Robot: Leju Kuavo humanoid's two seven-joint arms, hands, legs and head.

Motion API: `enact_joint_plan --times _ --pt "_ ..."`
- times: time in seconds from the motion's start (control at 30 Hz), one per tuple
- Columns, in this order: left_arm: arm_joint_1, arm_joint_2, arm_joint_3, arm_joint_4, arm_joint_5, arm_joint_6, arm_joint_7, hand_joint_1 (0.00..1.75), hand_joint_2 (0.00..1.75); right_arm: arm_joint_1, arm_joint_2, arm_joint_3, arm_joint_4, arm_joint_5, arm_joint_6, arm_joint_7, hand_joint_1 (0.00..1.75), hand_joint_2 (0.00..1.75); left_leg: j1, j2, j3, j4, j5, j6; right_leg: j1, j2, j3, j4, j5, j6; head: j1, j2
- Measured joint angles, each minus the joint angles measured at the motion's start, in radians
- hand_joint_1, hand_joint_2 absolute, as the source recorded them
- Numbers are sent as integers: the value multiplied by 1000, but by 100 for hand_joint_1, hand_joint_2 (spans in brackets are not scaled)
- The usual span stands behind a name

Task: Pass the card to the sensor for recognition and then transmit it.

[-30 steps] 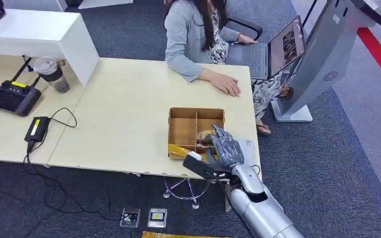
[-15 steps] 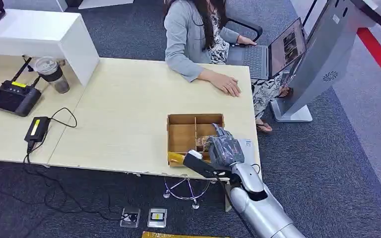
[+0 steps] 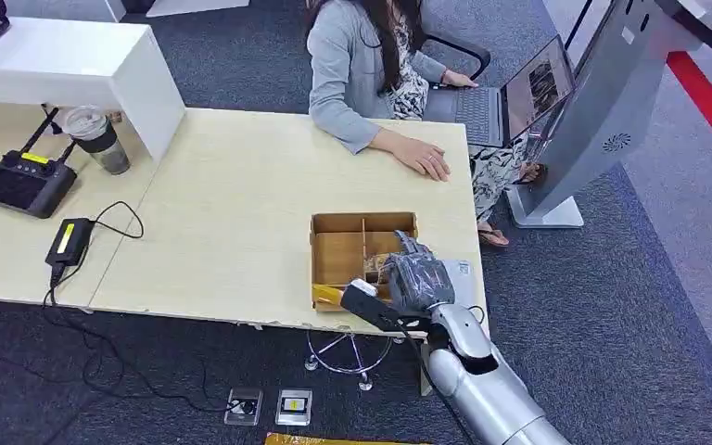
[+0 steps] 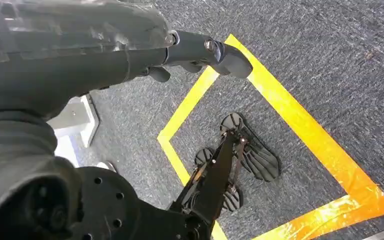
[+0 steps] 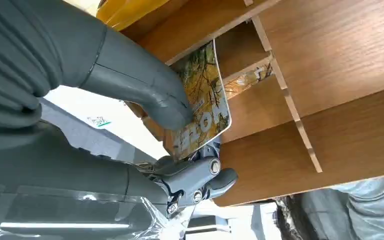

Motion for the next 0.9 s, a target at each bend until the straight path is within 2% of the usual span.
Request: enact_joint_plan --times 0.2,0.33,0.47,0.77,0.9 --pt "0 0 -3 0 5 -2 -4 0 0 -82 -1 0 -16 28 -36 -26 175 175 0 0 -1 0 1 0 0 1 -1 0 1 0 0 0" --pt "0 0 -12 0 -2 -11 -13 0 0 -245 -7 -21 -42 76 -55 -82 175 175 0 1 -1 0 2 -1 0 2 -1 0 2 1 0 0" --pt "0 -1 -19 0 1 -8 -15 0 0 -409 5 -40 -18 52 -104 -140 175 175 0 1 -1 0 2 -1 0 2 -2 0 3 1 0 0" --pt "-2 -3 -30 0 5 -2 -13 0 0 -519 44 -40 97 52 -164 -152 175 175 0 1 -2 0 2 -1 0 2 -3 0 3 1 0 0" --pt "-2 -1 -37 0 -4 -14 -13 0 0 -585 59 -35 194 104 -166 -136 175 175 0 1 -2 0 2 -1 0 2 -3 0 3 1 0 0"
